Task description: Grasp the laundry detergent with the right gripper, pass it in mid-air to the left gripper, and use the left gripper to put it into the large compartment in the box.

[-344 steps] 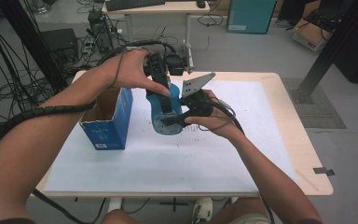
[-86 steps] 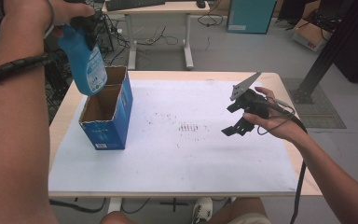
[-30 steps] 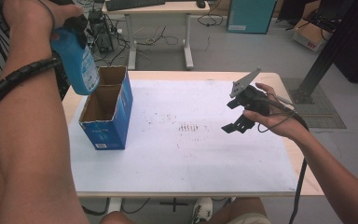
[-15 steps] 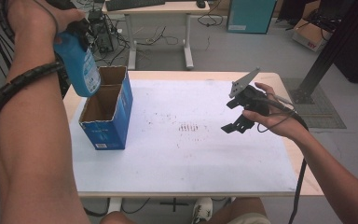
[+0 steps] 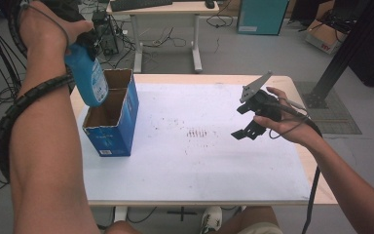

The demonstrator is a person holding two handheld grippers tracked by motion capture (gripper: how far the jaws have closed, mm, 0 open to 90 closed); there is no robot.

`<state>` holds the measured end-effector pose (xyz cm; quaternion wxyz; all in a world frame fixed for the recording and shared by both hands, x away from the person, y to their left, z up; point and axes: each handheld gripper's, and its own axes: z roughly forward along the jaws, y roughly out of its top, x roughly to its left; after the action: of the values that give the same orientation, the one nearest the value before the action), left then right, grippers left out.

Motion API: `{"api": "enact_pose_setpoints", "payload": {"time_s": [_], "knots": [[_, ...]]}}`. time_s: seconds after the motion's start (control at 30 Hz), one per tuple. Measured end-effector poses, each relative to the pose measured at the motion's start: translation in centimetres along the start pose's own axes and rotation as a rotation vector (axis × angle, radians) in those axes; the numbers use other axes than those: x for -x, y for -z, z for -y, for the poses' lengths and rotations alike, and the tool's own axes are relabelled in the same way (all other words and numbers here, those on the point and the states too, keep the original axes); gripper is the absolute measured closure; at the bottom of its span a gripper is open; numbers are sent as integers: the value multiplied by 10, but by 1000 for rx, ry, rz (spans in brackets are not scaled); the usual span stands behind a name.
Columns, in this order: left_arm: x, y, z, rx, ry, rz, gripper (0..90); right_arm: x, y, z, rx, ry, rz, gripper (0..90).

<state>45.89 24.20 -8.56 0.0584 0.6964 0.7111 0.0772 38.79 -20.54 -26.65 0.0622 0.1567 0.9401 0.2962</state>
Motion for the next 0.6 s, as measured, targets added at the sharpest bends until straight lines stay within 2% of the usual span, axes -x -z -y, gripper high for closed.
{"api": "enact_pose_setpoints", "payload": {"time_s": [0.47, 0.57, 0.6], "knots": [[5, -30, 2, -16, 2, 4, 362, -1, 2, 3, 5, -1, 3, 71], [7, -37, 3, -18, 7, 5, 362, -2, 2, 3, 6, -14, 4, 71], [7, -39, 3, -19, 1, 4, 362, -1, 2, 4, 5, -4, 0, 71]]}}
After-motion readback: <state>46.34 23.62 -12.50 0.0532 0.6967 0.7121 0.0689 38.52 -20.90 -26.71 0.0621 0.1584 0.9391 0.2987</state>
